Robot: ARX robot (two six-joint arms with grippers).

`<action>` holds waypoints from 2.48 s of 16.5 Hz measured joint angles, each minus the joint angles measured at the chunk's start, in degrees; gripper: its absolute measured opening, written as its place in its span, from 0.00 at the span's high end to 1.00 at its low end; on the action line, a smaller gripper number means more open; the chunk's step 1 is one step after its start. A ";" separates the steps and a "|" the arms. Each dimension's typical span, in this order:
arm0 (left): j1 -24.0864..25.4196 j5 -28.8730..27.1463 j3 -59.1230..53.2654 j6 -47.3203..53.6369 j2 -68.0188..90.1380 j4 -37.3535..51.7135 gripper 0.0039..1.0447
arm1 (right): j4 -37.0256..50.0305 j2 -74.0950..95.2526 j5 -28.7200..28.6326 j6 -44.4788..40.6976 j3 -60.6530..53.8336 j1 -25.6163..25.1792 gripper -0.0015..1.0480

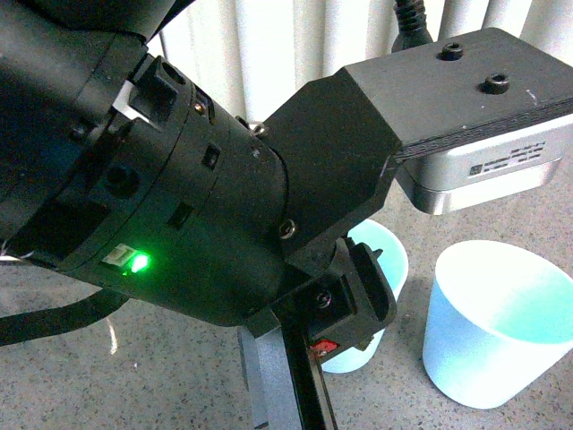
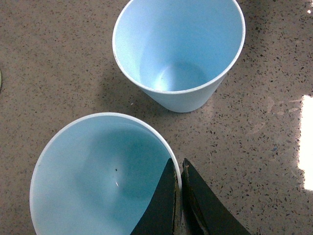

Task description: Stack blue cups with both arms

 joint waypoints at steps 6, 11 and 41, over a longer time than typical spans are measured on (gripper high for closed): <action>0.00 0.07 -0.02 -0.24 0.11 -0.09 0.98 | 0.00 0.00 0.00 -0.02 0.00 0.00 0.06; 0.00 0.04 -0.02 -0.42 0.22 -0.15 0.89 | 0.00 0.00 -0.02 0.00 0.00 0.00 0.06; 37.13 -18.86 -40.33 -39.36 -55.82 35.10 0.99 | 0.00 0.00 -0.02 -0.02 0.00 0.00 0.06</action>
